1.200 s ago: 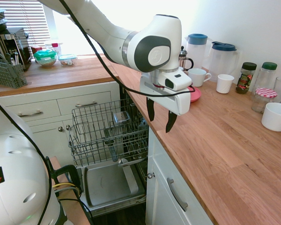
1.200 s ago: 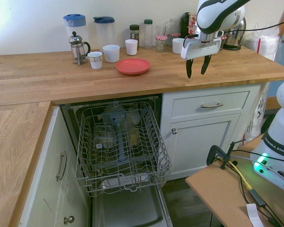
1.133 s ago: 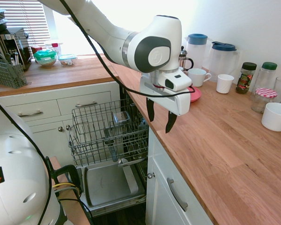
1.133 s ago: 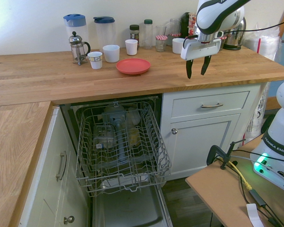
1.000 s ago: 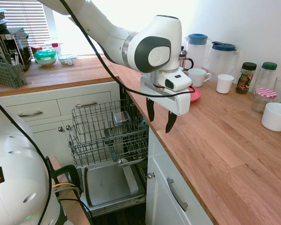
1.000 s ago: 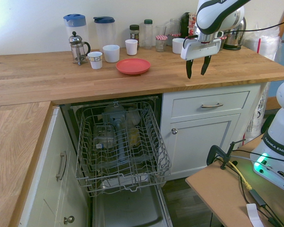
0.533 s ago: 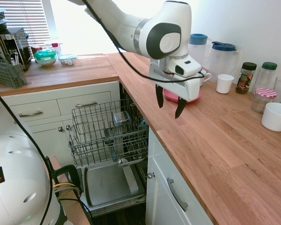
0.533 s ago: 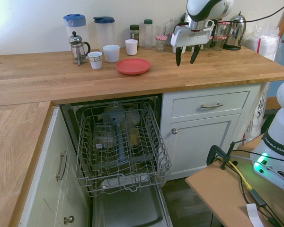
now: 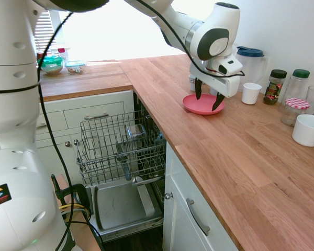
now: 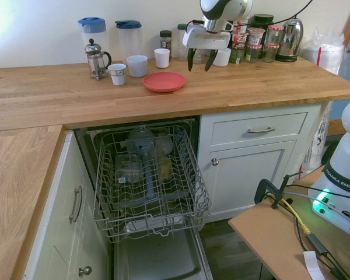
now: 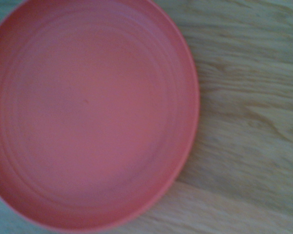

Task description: Put the plate in the dishwasher

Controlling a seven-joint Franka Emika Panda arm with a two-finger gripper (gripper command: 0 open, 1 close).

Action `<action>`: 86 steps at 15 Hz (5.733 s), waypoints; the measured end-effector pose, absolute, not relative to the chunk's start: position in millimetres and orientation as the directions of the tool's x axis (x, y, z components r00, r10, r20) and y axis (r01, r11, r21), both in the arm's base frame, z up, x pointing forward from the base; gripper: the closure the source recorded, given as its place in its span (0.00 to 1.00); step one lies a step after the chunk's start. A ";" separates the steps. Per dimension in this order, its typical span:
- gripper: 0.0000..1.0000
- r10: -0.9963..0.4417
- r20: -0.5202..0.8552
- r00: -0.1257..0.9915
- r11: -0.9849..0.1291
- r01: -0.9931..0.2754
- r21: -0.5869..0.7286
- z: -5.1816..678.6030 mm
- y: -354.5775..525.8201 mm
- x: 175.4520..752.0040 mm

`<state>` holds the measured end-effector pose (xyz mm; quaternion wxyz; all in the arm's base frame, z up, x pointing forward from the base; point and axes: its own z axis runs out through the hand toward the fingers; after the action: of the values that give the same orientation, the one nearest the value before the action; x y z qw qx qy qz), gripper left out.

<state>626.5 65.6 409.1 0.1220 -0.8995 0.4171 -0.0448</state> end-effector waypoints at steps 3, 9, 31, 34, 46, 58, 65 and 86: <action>0.00 -0.765 -0.057 0.642 -0.599 -0.741 -0.304 394.1 63.0 664.4; 0.00 -0.757 -0.143 0.638 -0.578 -0.755 -0.310 358.6 53.2 713.4; 1.00 -0.709 -0.190 0.679 -0.614 -0.727 -0.306 335.5 52.8 734.9; 1.00 -0.705 -0.198 0.681 -0.613 -0.726 -0.311 333.3 52.9 735.0; 1.00 -0.656 -0.170 0.735 -0.655 -0.667 -0.355 347.1 36.4 739.6; 1.00 -0.326 0.352 0.877 -0.944 -0.286 -0.163 556.0 176.3 672.0; 1.00 0.061 0.564 0.824 -0.993 -0.006 0.116 581.6 300.1 540.3; 1.00 0.592 0.688 0.419 -0.777 0.072 0.625 521.3 514.1 362.3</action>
<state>362.3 514.1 521.3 -0.2612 -0.8007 -0.2075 -0.4976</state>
